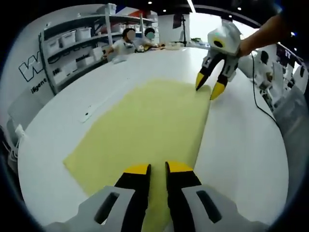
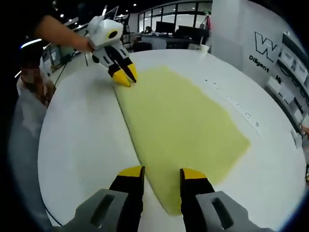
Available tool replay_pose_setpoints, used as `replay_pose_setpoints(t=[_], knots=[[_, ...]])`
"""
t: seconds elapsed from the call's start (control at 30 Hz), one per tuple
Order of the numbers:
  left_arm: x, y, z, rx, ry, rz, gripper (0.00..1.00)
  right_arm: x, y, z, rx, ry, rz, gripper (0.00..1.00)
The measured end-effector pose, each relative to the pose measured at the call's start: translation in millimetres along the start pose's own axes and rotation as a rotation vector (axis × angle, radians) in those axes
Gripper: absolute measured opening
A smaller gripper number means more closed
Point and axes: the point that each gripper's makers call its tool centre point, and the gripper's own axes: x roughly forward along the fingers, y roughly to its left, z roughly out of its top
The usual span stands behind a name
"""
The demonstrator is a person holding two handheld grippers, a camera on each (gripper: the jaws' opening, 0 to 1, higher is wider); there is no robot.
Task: Fold the garment on the visible template until the final outline fits inside the template.
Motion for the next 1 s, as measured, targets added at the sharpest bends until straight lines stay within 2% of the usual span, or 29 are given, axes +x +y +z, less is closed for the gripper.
replay_pose_setpoints(t=[0.2,0.3,0.43,0.53,0.67,0.7,0.83,0.9,1.0], knots=[[9,-12.1,2.1,0.050,0.018,-0.032,0.18,11,-1,25.5,0.026,-0.045,-0.016,0.23],[11,-16.9,-2.6,0.045,0.032,-0.050,0.17,23,7,37.8,-0.002,-0.031,-0.002,0.23],[10,-23.1,-5.9,0.060,0.040,-0.059,0.13,37,20,63.7,0.010,-0.070,0.021,0.24],[11,-17.0,-6.5,0.063,0.040,-0.058,0.12,47,28,73.7,0.009,-0.081,0.031,0.24],[10,-19.4,-10.0,0.062,0.047,-0.072,0.12,58,33,72.7,0.014,-0.060,0.040,0.24],[9,-19.2,-10.8,0.059,0.049,-0.072,0.13,61,39,69.7,0.015,-0.053,0.071,0.24],[1,-12.9,-13.3,0.075,0.045,-0.048,0.21,62,47,59.8,-0.001,-0.029,0.092,0.23],[-4,-6.7,-16.2,0.069,0.046,-0.035,0.23,60,51,55.0,-0.015,-0.022,0.105,0.25],[-12,4.8,-21.4,0.056,0.050,0.006,0.25,53,44,53.6,-0.058,-0.027,0.072,0.25]])
